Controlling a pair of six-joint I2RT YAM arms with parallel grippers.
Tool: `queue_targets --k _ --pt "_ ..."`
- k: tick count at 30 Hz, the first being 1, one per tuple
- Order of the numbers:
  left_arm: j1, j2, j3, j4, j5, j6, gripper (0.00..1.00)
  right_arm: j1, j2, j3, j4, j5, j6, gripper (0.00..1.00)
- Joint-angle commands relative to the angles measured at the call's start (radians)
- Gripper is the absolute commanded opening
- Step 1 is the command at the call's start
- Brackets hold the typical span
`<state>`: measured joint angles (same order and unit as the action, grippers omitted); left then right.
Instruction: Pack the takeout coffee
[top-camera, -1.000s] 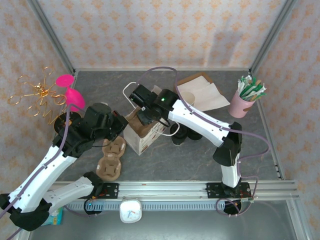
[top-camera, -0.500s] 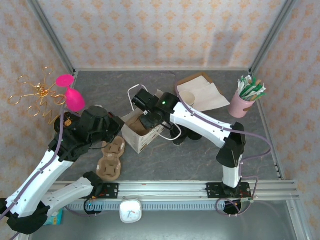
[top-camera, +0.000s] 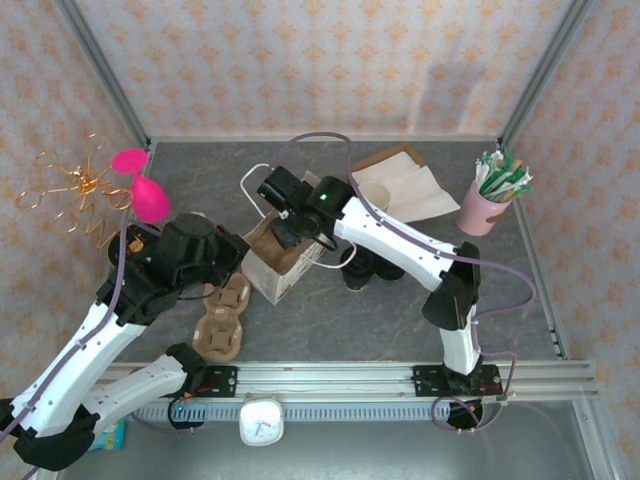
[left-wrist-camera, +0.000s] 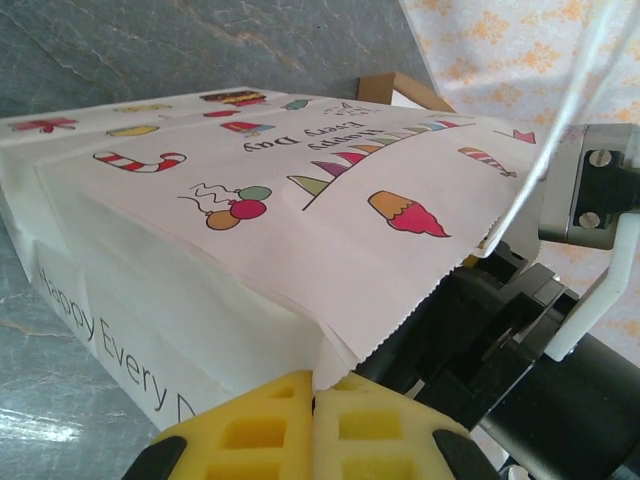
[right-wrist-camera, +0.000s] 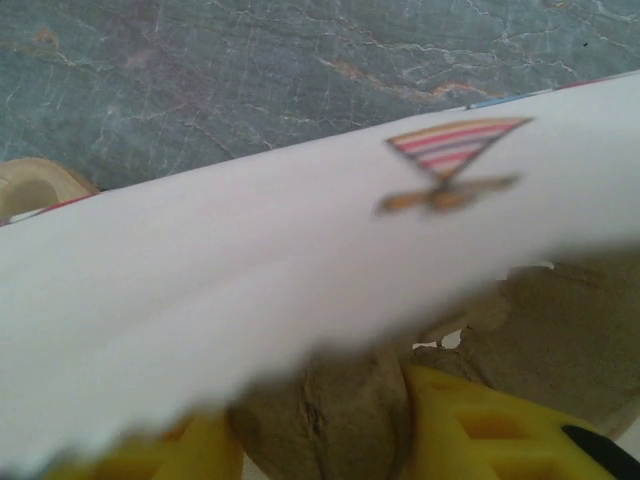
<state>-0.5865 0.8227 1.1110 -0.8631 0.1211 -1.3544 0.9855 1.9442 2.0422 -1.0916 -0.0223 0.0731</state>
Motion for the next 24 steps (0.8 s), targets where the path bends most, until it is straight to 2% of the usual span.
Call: queue_targets --k 1,4,8,11,16,21,24 --pt "0.004 -0.015 0.005 -0.011 -0.017 -0.034 0.00 -0.008 -0.030 0.021 0.005 0.018 -0.008 0.42" --pt "0.001 -0.019 0.002 0.080 0.040 -0.078 0.00 -0.009 -0.035 0.010 0.012 0.001 -0.011 0.43" --pt "-0.006 0.007 0.052 -0.010 -0.008 -0.046 0.06 -0.008 -0.027 0.002 0.006 0.005 -0.009 0.42" --pt "-0.006 0.003 0.041 0.022 0.012 -0.034 0.29 -0.008 -0.032 0.005 0.000 -0.008 -0.006 0.42" --pt "-0.005 0.023 0.107 -0.119 -0.077 0.047 0.55 -0.008 -0.050 0.004 -0.002 0.007 -0.004 0.42" --pt "-0.005 0.085 0.260 -0.270 -0.222 0.207 0.58 -0.009 -0.055 0.005 -0.002 0.004 0.000 0.42" --pt "-0.005 0.165 0.352 -0.311 -0.258 0.397 0.59 -0.009 -0.050 0.010 -0.005 0.004 0.000 0.42"
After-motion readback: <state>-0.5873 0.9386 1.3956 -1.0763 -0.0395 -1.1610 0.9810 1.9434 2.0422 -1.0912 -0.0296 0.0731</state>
